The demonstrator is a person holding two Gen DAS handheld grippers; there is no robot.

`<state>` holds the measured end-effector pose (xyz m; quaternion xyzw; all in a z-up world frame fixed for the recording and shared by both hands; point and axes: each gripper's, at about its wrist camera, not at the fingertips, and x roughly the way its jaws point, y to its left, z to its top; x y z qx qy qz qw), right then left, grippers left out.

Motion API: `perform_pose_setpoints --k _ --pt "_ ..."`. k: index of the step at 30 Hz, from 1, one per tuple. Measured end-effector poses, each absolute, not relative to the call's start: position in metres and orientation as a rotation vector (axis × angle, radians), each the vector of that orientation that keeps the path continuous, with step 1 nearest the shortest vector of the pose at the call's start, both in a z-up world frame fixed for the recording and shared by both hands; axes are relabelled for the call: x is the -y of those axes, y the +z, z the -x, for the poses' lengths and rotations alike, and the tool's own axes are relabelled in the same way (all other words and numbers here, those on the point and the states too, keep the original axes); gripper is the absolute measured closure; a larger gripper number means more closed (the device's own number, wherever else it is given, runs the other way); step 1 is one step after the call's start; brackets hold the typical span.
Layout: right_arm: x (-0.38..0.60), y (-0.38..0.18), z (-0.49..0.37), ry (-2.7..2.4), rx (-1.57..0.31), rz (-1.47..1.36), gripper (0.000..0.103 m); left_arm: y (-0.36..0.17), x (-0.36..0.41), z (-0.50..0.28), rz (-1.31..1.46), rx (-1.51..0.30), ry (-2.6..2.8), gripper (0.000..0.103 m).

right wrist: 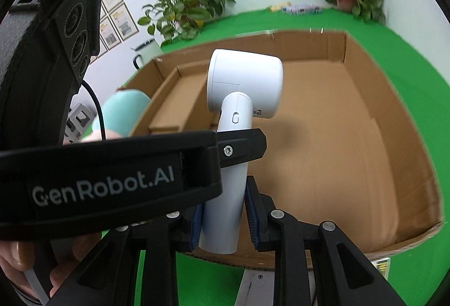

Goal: Organize objects

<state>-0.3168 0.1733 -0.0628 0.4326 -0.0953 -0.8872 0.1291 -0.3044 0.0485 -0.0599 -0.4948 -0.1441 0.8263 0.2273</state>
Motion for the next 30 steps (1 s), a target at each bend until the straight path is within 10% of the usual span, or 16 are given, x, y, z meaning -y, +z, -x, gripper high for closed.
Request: perform_pose_setpoints --k 30 --pt "-0.147 -0.09 0.334 -2.472 0.277 -1.401 0.073 -0.066 -0.012 0.299 1.389 0.497 2.274 0.07"
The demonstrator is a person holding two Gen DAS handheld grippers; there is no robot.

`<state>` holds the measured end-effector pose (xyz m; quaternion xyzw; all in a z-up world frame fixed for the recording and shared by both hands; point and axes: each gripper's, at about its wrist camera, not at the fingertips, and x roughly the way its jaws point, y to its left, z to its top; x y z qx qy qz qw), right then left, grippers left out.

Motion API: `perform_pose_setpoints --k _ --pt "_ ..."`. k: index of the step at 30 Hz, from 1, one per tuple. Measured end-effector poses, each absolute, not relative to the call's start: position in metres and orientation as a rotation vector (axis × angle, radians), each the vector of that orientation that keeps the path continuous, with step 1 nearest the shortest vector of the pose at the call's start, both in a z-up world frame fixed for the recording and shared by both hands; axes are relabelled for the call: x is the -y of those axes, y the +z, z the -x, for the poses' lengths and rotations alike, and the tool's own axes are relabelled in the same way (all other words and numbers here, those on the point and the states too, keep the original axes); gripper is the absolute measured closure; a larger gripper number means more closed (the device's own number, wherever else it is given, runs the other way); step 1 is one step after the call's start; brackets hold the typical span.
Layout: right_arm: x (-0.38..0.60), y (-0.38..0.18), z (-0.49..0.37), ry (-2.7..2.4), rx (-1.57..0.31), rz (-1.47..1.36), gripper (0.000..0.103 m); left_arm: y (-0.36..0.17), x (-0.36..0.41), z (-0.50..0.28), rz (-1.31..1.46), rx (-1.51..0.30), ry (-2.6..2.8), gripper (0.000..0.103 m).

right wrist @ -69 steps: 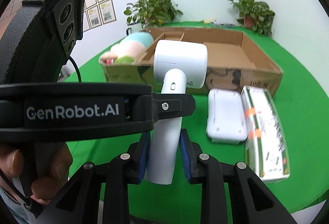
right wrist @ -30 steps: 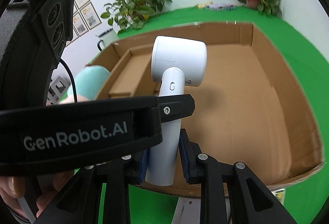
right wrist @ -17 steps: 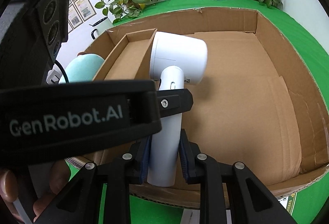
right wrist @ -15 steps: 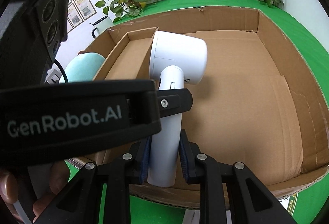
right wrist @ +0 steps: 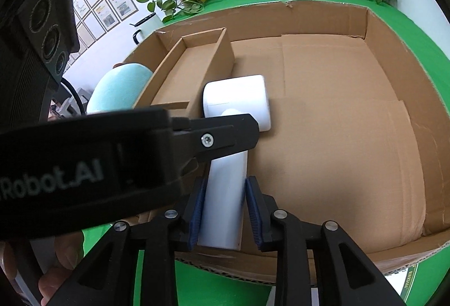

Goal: Organize objects
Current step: 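Lower the hair dryer into the box beside the brown insert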

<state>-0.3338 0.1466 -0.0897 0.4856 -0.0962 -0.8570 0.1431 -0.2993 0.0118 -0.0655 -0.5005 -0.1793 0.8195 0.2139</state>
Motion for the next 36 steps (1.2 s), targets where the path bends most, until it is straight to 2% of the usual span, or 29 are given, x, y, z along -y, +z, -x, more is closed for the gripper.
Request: perform_pose_setpoints --k 14,20,36 --pt "-0.159 -0.087 0.354 -2.388 0.37 -1.432 0.073 -0.035 0.017 0.253 1.272 0.355 2.443 0.07" --pt "-0.146 -0.107 0.363 -2.367 0.367 -1.499 0.076 -0.042 0.029 0.253 1.309 0.397 2.444 0.07" --pt "-0.14 -0.115 0.363 -2.376 0.45 -1.534 0.076 -0.049 0.03 0.254 1.315 0.447 2.439 0.07"
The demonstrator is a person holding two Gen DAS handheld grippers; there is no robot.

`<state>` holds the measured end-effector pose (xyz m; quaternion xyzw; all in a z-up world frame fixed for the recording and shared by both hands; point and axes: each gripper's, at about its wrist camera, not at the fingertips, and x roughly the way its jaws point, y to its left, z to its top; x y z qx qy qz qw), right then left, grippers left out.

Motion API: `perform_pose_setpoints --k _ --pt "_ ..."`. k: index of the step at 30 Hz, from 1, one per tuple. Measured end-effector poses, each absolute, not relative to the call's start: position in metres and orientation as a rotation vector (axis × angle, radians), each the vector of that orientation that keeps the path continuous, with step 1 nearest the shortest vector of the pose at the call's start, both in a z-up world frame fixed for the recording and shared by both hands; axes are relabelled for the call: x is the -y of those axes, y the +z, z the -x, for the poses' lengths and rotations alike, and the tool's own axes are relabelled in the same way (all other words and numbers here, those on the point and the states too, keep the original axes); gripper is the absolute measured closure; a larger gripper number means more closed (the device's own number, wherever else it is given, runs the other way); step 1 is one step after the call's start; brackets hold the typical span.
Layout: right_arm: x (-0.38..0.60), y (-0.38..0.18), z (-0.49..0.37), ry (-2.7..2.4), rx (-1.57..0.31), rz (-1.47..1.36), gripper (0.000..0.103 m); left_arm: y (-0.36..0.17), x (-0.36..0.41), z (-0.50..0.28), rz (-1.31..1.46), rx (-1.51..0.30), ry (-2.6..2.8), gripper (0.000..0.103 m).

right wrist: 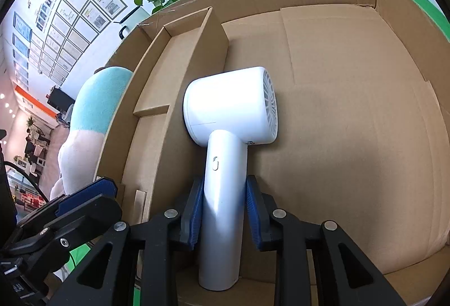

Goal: Organize objects

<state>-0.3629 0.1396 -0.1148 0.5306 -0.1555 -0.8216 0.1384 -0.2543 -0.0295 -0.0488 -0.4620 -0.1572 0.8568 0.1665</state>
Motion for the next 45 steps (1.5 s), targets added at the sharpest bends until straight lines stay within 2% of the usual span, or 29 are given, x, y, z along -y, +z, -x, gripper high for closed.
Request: perform_pose_setpoints --k 6,9,11,12,16,18,23,37,45 --pt "-0.138 -0.111 0.361 -2.376 0.434 -1.537 0.073 -0.043 0.028 0.247 1.269 0.419 2.475 0.07" --pt "-0.145 -0.095 0.349 -2.455 0.383 -1.469 0.048 -0.033 0.028 0.237 1.197 0.379 2.536 0.07" --pt "-0.153 -0.077 0.333 -2.531 0.356 -1.359 0.009 -0.023 0.025 0.225 1.123 0.323 2.605 0.068" --pt "-0.158 -0.067 0.321 -2.588 0.344 -1.293 0.002 -0.018 0.023 0.218 1.083 0.289 2.641 0.061" --pt "-0.169 -0.045 0.27 -2.773 0.243 -1.101 0.001 0.003 0.009 0.181 0.853 0.123 2.795 0.029" --pt "-0.169 -0.04 0.245 -2.833 0.186 -1.031 0.001 0.008 0.002 0.165 0.761 0.063 2.851 0.024" --pt "-0.165 -0.042 0.194 -2.918 0.116 -0.961 0.001 0.007 -0.011 0.138 0.709 0.042 2.938 0.024" --pt "-0.158 -0.048 0.151 -2.944 -0.009 -0.927 0.001 -0.005 -0.021 0.112 0.714 0.069 2.941 0.024" --pt "-0.161 -0.055 0.143 -2.861 0.036 -0.934 0.001 -0.017 -0.015 0.114 0.787 0.142 2.85 0.024"
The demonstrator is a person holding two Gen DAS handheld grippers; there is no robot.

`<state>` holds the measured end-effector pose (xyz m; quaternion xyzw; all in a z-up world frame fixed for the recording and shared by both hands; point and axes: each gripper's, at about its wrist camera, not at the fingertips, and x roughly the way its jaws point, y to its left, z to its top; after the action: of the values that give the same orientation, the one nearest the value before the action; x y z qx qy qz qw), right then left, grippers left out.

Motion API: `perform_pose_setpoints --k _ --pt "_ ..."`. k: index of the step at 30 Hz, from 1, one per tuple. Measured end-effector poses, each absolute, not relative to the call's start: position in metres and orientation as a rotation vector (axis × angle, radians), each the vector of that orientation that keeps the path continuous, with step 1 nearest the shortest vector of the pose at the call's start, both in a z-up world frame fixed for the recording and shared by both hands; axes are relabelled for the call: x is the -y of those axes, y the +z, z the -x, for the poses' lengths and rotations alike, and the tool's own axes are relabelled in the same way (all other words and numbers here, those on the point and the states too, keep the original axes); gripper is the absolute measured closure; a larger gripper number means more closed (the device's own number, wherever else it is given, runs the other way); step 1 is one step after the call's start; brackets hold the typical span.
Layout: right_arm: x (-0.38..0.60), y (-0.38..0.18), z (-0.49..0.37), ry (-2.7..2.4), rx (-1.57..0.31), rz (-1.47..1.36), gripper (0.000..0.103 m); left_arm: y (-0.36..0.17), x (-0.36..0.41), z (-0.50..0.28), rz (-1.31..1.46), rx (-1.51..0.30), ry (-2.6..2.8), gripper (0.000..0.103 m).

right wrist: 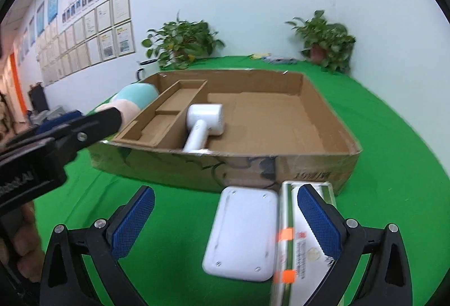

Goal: Organize objects

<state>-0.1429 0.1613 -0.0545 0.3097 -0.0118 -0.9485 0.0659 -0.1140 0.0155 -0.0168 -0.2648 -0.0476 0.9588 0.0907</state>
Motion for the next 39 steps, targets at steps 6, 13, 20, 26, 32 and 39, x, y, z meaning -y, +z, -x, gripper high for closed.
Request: perform_pose_setpoints --k 6,13,20,26,32,39 --pt "-0.154 -0.085 0.135 -2.593 0.134 -1.029 0.001 -0.045 -0.014 0.119 0.92 0.22 2.687 0.024" --pt "-0.155 -0.104 0.149 -2.661 0.072 -1.1 0.001 -0.081 -0.021 0.138 1.088 0.395 2.446 0.024" --pt "-0.153 -0.111 0.174 -2.725 -0.06 -1.158 0.002 -0.09 -0.032 0.157 1.109 0.469 2.323 0.026" --pt "-0.152 -0.114 0.177 -2.775 -0.139 -1.194 0.003 -0.09 -0.035 0.161 1.115 0.466 2.31 0.026" --pt "-0.15 -0.12 0.168 -2.724 -0.163 -1.28 0.034 -0.094 -0.031 0.157 1.139 0.445 2.321 0.03" --pt "-0.121 -0.113 0.127 -2.58 -0.047 -1.232 0.031 -0.092 -0.016 0.131 1.148 0.481 2.265 0.03"
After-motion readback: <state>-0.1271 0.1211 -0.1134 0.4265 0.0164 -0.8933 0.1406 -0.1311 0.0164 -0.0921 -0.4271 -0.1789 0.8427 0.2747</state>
